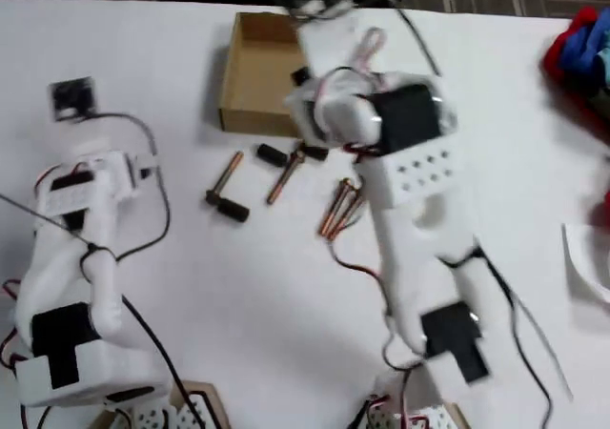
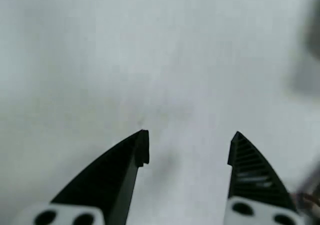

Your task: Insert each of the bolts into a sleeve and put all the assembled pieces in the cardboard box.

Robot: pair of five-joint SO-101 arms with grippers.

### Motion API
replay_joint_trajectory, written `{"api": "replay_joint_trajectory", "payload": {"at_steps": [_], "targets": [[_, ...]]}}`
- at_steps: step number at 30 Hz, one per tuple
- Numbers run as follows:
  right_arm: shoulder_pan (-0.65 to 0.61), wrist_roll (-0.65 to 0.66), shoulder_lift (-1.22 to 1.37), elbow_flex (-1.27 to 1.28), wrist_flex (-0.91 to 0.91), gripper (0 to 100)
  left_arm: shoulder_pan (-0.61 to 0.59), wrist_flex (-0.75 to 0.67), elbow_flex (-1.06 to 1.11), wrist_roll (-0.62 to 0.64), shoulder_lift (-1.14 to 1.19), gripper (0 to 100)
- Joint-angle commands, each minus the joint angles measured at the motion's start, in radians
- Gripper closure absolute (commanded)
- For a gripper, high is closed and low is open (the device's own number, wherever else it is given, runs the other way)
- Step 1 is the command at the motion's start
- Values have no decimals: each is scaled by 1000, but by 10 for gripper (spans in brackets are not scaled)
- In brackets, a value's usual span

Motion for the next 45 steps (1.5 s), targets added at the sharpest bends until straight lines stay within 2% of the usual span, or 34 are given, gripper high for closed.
{"api": "replay_joint_trajectory", "payload": {"at_steps": [1, 6, 12, 19, 29, 31, 35, 37, 39, 42, 45], "targets": [[96, 14, -148, 305, -220, 976, 101, 157, -119, -44, -3, 729], [171, 20, -298, 654, -433, 977, 206, 310, -203, -61, -3, 729], [234, 20, -392, 945, -601, 977, 305, 319, -222, 3, 51, 729], [255, 20, -487, 1062, -619, 977, 327, 457, -452, 5, 341, 729], [255, 20, -613, 1143, -618, 977, 322, 756, -878, -2, 710, 731], [255, 20, -627, 1155, -618, 977, 325, 802, -952, -46, 763, 777], [255, 20, -647, 1175, -616, 977, 318, 882, -1073, -121, 839, 987], [255, 20, -651, 1180, -616, 977, 299, 927, -1116, -166, 859, 961], [255, 20, -651, 1181, -616, 977, 281, 964, -1152, -256, 868, 978], [255, 20, -650, 1181, -616, 977, 250, 1049, -1205, -480, 867, 974], [255, 20, -648, 1181, -616, 977, 212, 1215, -1293, -727, 867, 974]]}}
